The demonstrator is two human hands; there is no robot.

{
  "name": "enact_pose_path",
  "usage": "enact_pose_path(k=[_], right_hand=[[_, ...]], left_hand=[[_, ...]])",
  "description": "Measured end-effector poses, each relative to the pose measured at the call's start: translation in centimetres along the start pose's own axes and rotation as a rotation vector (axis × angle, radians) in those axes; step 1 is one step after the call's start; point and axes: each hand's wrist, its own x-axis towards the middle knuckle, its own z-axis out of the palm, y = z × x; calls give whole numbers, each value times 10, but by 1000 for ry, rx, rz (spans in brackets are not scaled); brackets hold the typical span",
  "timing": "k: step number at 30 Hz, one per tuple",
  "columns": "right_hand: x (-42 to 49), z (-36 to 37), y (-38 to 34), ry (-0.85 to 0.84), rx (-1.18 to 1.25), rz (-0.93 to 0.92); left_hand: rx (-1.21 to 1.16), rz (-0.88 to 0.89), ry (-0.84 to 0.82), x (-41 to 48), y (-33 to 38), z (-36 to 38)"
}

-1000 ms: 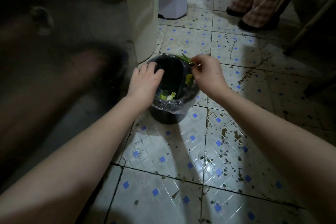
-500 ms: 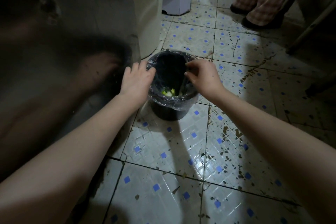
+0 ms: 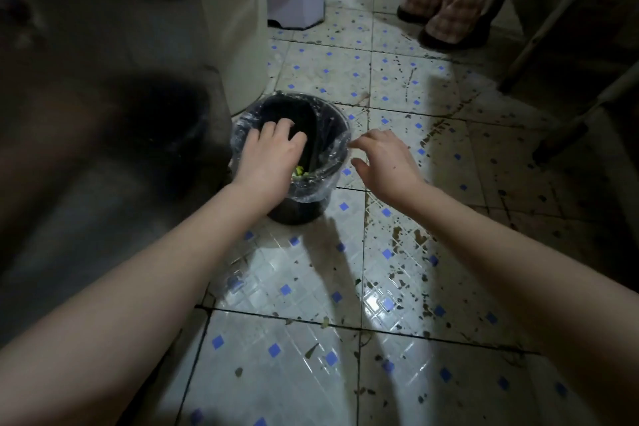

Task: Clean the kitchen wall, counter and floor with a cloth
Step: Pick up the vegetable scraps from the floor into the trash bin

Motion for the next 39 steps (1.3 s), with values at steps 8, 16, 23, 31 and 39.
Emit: enact_pose_path(k=[8, 16, 23, 31, 39], right_hand=[[-57, 8, 30, -90, -38, 49], [-124, 40, 55, -218, 2, 188], [-166, 61, 57, -299, 42, 244], [-200, 82, 52, -416, 106, 283], [-212, 90, 40, -534, 131, 234]], left_hand=[[17, 156, 21, -7, 42, 12], [14, 380, 52, -33, 64, 49], [39, 565, -84, -74, 66, 85], [12, 545, -319, -110, 60, 117], [-28, 532, -510, -131, 68, 146]])
